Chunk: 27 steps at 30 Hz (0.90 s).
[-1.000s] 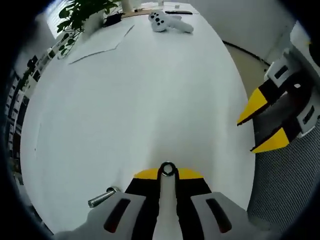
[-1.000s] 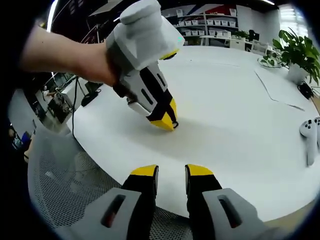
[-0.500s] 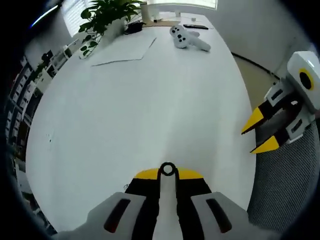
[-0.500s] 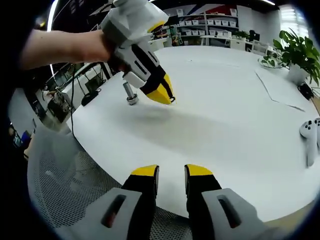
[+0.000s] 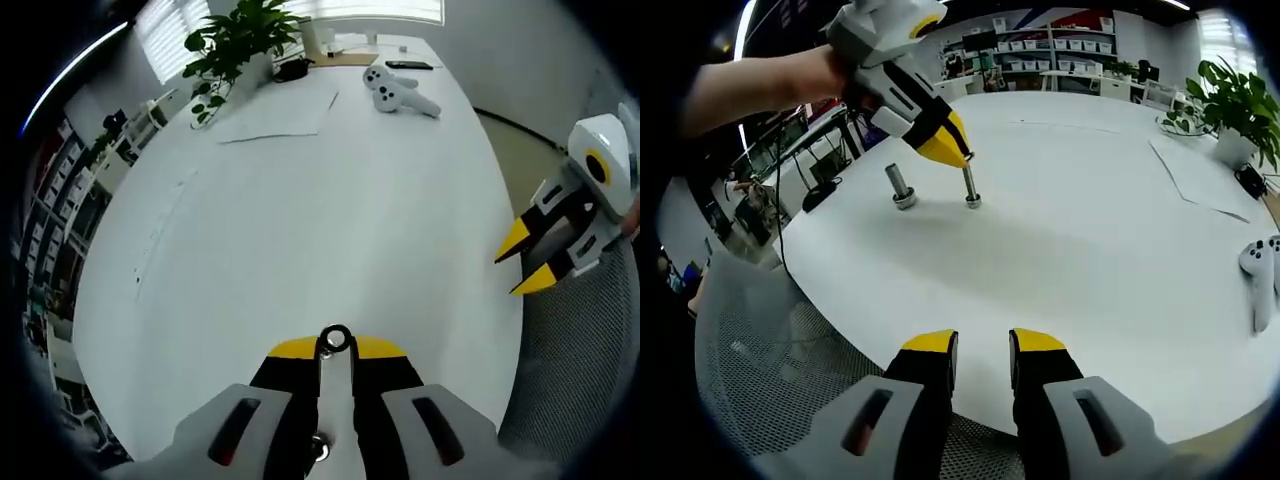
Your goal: Place the washer onto the threaded stud by aligning its center hole with the stud, sliding it down to the base, and recovering from edge contact or off-axis alignment until the washer reaches the visible bottom stop.
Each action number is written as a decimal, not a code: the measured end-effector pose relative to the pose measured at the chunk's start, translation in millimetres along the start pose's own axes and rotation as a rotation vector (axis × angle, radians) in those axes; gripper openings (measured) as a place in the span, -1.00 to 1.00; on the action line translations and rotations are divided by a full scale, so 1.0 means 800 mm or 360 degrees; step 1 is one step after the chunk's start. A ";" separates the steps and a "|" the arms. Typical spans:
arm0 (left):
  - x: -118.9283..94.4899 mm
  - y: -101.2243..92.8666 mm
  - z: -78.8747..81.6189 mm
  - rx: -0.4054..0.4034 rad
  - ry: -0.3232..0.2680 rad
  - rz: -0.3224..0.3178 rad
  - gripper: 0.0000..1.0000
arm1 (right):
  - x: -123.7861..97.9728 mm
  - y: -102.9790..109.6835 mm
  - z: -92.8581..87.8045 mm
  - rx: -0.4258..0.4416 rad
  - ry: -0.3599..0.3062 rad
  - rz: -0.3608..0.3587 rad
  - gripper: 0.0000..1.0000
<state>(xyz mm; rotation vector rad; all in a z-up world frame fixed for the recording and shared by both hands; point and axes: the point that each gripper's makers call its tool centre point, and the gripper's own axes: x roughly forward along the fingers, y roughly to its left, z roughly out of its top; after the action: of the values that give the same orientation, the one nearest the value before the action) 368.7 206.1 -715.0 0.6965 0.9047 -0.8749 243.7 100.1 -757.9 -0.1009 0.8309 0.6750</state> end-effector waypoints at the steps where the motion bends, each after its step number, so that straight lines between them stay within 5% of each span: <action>1: -0.002 0.004 0.000 -0.0014 -0.0004 0.0012 -0.83 | 0.000 0.000 0.000 -0.0001 0.0000 0.0000 -0.52; 27: 0.022 0.014 -0.018 0.0043 0.0128 0.0017 -0.83 | 0.000 -0.001 0.002 0.0019 -0.0012 -0.0002 -0.52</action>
<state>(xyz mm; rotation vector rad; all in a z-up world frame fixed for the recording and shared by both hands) 379.0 216.7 -735.3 0.7632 0.9614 -0.8561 245.0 99.8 -756.8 -0.0882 0.8274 0.6685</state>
